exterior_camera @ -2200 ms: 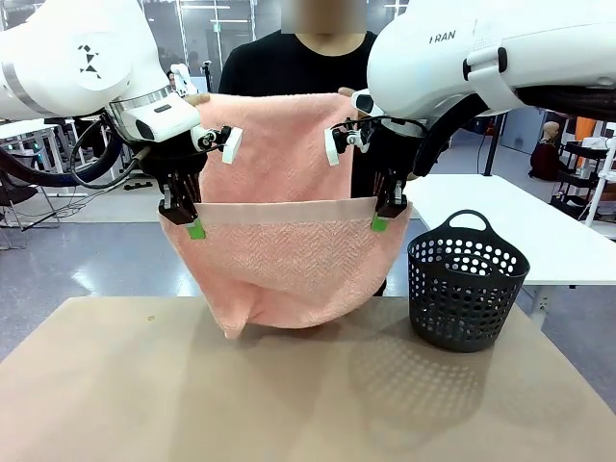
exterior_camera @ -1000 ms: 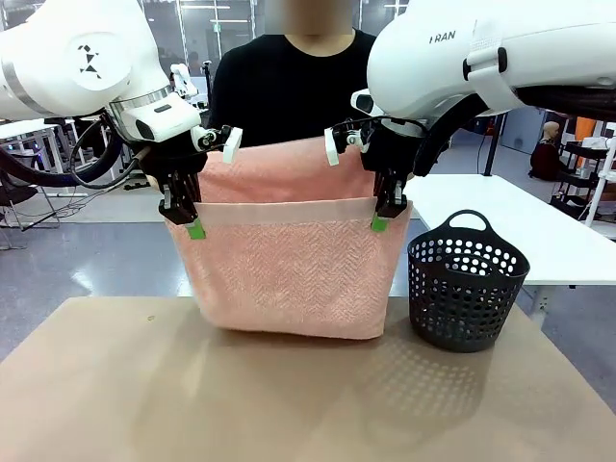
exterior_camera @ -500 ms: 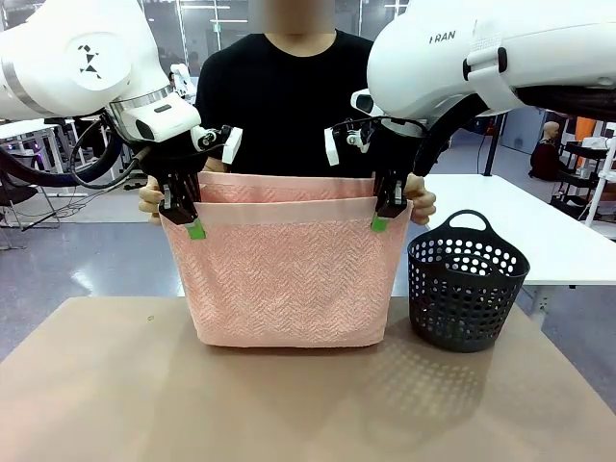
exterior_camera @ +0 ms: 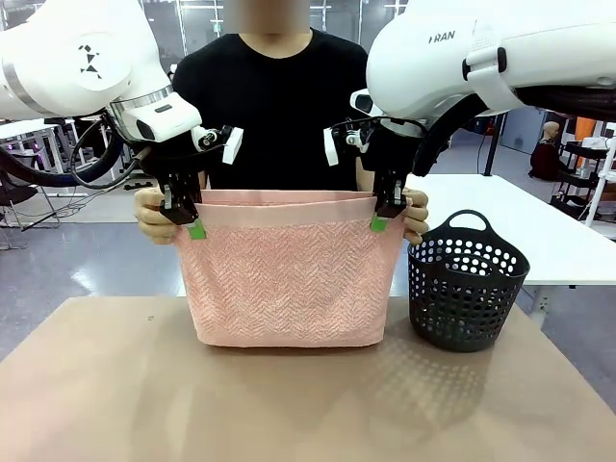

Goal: Fold the towel.
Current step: Release the end of the 100 cm Hotel Towel you were holding and grab the top end of the folded side.

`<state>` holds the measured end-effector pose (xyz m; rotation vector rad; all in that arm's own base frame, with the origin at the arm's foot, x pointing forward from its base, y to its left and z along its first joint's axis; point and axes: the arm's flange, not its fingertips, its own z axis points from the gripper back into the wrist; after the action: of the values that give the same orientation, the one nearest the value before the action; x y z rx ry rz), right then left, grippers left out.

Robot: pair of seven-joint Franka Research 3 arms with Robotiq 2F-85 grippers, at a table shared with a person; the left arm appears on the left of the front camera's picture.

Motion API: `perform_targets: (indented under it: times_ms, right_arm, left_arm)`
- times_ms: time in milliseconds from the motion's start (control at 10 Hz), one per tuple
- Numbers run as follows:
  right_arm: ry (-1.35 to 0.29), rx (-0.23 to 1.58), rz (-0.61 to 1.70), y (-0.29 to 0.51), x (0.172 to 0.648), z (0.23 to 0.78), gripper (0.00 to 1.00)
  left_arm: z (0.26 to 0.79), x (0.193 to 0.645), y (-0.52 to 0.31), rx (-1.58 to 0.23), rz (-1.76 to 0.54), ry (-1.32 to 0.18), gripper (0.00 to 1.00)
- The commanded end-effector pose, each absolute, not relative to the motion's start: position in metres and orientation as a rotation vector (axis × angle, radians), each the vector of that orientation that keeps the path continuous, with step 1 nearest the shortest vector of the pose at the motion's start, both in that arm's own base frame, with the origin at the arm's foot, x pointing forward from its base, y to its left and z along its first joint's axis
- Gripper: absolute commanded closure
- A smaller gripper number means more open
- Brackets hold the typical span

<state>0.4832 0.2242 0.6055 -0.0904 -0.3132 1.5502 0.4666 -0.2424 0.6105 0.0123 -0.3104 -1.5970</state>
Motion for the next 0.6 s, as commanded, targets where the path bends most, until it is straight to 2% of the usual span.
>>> perform_targets:
  times_ms: [0, 400, 500]
  right_arm:
    - [-0.31, -0.09, 1.549, 0.2225, 0.483, 0.6043, 1.0]
    - [-0.31, -0.09, 1.549, 0.2225, 0.483, 0.6043, 1.0]
    - [-0.313, -0.09, 1.55, 0.2243, 0.4831, 0.6056, 0.86]
  left_arm:
    - [0.6107, 0.4679, -0.2398, 0.013, -1.595, -0.311, 1.0]
    - [0.6107, 0.4679, -0.2398, 0.013, -1.595, -0.311, 1.0]
    - [0.6105, 0.4665, -0.2425, 0.012, -1.597, -0.31, 0.61]
